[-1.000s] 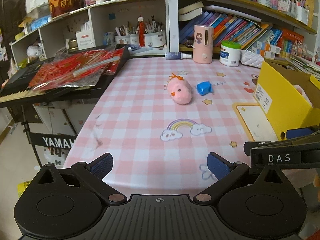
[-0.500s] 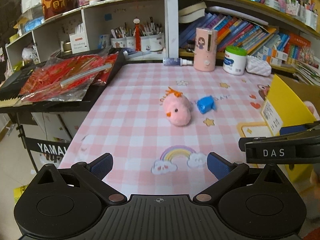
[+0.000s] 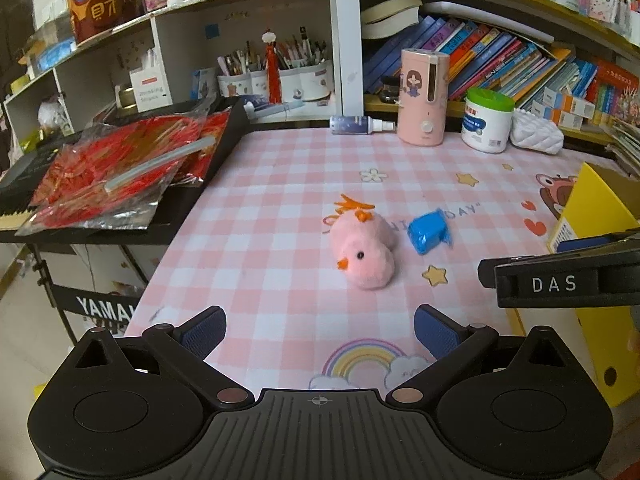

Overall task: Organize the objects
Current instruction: 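Move both tools toward the pink plush chick and the blue plastic toy, then grasp the pink plush chick with the left tool while the right tool grasps the blue toy, then lift the chick and blue toy and carry them toward the yellow box, then lower the chick and blue toy into the yellow box beside the plush pig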

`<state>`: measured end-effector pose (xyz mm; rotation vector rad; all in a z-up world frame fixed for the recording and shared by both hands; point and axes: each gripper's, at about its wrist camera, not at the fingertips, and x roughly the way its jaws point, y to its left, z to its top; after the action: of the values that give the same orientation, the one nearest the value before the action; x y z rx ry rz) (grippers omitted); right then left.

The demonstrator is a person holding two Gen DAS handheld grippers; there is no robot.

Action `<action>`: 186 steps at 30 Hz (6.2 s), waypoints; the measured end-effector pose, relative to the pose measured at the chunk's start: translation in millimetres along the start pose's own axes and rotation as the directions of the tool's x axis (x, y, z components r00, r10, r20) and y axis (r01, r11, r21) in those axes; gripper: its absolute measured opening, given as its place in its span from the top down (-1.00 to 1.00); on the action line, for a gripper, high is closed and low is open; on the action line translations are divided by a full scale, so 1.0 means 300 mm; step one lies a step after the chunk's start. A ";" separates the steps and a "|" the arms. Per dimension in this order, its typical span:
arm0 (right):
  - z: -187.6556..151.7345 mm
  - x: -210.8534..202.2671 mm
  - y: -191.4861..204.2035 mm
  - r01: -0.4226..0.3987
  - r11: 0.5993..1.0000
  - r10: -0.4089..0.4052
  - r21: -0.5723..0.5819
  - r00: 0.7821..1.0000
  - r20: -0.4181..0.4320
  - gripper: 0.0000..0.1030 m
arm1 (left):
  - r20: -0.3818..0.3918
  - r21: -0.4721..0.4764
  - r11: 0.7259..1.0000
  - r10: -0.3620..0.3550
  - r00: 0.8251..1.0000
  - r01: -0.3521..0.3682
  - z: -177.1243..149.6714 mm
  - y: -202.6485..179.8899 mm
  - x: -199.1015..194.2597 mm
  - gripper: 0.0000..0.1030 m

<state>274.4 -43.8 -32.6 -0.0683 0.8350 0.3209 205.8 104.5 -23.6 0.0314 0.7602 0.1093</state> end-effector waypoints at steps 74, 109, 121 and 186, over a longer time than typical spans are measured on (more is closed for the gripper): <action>0.000 -0.074 0.031 -0.144 0.986 0.142 -0.087 0.989 -0.034 0.25 | 0.026 -0.196 0.973 -0.115 0.993 0.118 -0.039 0.093 -0.121 -0.11; -0.550 -0.486 0.085 -0.068 0.997 0.071 0.044 0.996 -0.050 0.25 | -0.010 -0.092 0.975 -0.206 0.979 0.204 -0.452 0.027 -0.523 -0.11; -0.659 -0.578 -0.001 0.021 0.990 -0.013 0.143 0.998 -0.055 0.25 | -0.031 -0.006 0.954 -0.301 0.953 0.301 -0.475 -0.068 -0.545 -0.11; -0.250 -0.460 -0.772 0.123 0.992 -0.119 -0.034 0.986 0.114 0.26 | 0.091 0.192 0.929 -0.339 0.936 0.318 0.019 -0.867 -0.254 -0.11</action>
<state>205.1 -312.6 3.6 -0.1379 0.7104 0.2255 177.6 -162.2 15.1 0.0758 0.6411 -0.2784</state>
